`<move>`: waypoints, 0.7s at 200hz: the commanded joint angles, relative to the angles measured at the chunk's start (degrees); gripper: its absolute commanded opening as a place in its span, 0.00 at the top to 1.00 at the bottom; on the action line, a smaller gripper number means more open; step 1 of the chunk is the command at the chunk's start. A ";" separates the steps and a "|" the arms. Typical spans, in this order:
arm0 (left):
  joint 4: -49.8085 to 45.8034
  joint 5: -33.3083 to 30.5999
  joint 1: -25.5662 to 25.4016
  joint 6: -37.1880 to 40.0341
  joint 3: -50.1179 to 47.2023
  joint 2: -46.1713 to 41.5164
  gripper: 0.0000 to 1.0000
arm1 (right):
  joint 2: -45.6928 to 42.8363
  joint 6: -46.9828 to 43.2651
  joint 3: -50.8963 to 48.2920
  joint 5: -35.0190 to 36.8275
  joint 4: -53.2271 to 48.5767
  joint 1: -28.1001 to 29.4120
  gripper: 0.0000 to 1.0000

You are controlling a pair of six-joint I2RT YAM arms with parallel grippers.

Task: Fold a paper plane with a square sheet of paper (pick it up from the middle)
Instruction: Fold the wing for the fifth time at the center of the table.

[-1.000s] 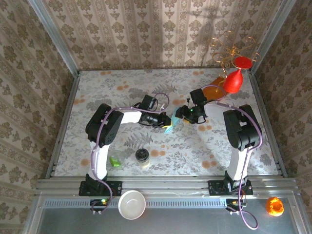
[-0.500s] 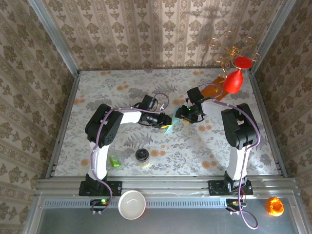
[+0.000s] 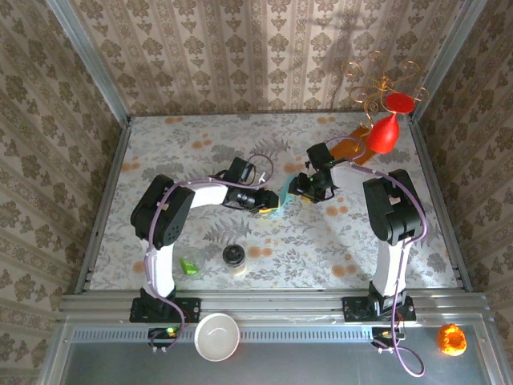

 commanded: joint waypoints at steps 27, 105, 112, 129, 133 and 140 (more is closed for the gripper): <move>-2.78 -5.32 -1.27 5.39 0.19 -2.64 0.55 | 6.15 -0.58 -0.43 3.79 -1.02 1.11 0.49; -6.11 -8.56 -2.99 16.11 5.39 -0.52 0.53 | 5.08 -0.50 -0.43 3.21 -0.68 1.09 0.49; -6.24 -8.84 -3.08 17.09 5.46 -0.51 0.53 | 5.09 -0.42 -0.34 3.19 -0.74 1.10 0.49; -6.97 -11.06 -3.74 19.96 5.69 -0.69 0.51 | 5.17 -0.43 -0.17 3.19 -0.94 1.10 0.49; -7.23 -11.45 -3.95 20.72 5.74 -0.79 0.51 | 5.08 -0.42 -0.17 3.19 -0.94 1.09 0.49; -7.80 -12.16 -4.26 21.99 5.93 -0.85 0.50 | 5.03 -0.49 -0.08 3.19 -1.03 1.07 0.49</move>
